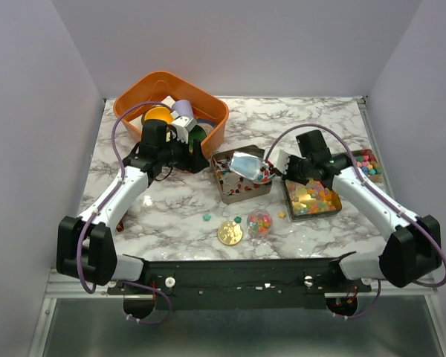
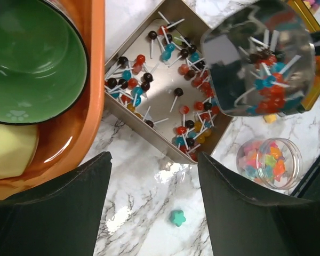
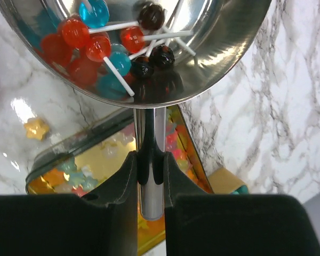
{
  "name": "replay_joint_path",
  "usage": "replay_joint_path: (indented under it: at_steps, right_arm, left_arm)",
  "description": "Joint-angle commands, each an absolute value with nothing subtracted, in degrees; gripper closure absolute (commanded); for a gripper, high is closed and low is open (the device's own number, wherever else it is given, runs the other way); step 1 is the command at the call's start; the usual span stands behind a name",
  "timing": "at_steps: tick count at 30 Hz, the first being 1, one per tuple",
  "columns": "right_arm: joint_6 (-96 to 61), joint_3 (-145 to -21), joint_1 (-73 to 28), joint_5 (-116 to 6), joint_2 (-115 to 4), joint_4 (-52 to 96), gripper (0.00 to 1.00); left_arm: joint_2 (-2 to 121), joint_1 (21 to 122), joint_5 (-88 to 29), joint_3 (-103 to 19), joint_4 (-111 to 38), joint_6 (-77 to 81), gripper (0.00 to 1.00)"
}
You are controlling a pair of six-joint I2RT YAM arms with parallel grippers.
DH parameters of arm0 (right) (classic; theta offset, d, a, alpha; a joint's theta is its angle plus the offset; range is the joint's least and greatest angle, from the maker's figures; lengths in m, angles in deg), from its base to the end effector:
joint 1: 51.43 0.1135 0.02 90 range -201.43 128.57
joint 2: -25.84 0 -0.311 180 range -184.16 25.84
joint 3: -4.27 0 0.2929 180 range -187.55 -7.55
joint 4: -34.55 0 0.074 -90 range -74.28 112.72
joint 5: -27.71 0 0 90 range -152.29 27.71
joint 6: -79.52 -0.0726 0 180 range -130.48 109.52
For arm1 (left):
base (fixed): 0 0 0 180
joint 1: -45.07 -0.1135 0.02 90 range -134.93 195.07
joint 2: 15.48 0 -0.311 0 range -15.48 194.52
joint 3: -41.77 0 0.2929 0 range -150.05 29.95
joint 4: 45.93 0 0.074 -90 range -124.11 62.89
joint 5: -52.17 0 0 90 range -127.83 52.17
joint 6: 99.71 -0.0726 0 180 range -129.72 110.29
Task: Pack the candies
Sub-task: Place the fake candies in the packing bottle.
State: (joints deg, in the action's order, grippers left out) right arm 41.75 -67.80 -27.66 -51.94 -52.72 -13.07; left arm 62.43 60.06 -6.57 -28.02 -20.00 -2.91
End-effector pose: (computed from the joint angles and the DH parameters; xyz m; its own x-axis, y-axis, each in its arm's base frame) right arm 0.3009 0.1468 0.2674 -0.0645 -0.8781 -0.4741 -0.8880 0.2673 -0.3743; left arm 0.3356 -0.1289 0.3000 -0.6124 0.0592 -0.7883 0.5679 0.7266 -0.3866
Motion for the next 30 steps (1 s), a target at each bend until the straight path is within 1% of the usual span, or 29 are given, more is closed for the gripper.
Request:
replay_joint_path:
  at_steps: [1,6,14,20,30]
  right_arm:
    - [48.5,-65.8,-27.9,-55.8,-44.9,-18.7,0.99]
    - [56.0,-62.7,-27.8,-58.7,-38.1,-24.5,0.99]
    - [66.1,-55.1,-27.6,-63.5,-28.6,-27.5,0.99]
    - [70.8,-52.6,-27.1,-67.7,-26.8,-27.8,0.99]
    - [76.7,-54.6,-25.4,-71.3,-26.3,-28.4,0.99]
  left_arm:
    - [60.5,59.6,-10.7,-27.6,-21.8,-4.0,0.23]
    - [59.0,59.4,-11.1,-26.1,-23.3,-4.5,0.23]
    - [56.4,58.3,-10.9,-23.1,-25.5,-2.8,0.22]
    - [55.2,57.4,-11.3,-21.6,-26.1,-2.9,0.22]
    - [53.8,55.7,-11.3,-20.0,-27.3,-2.0,0.22]
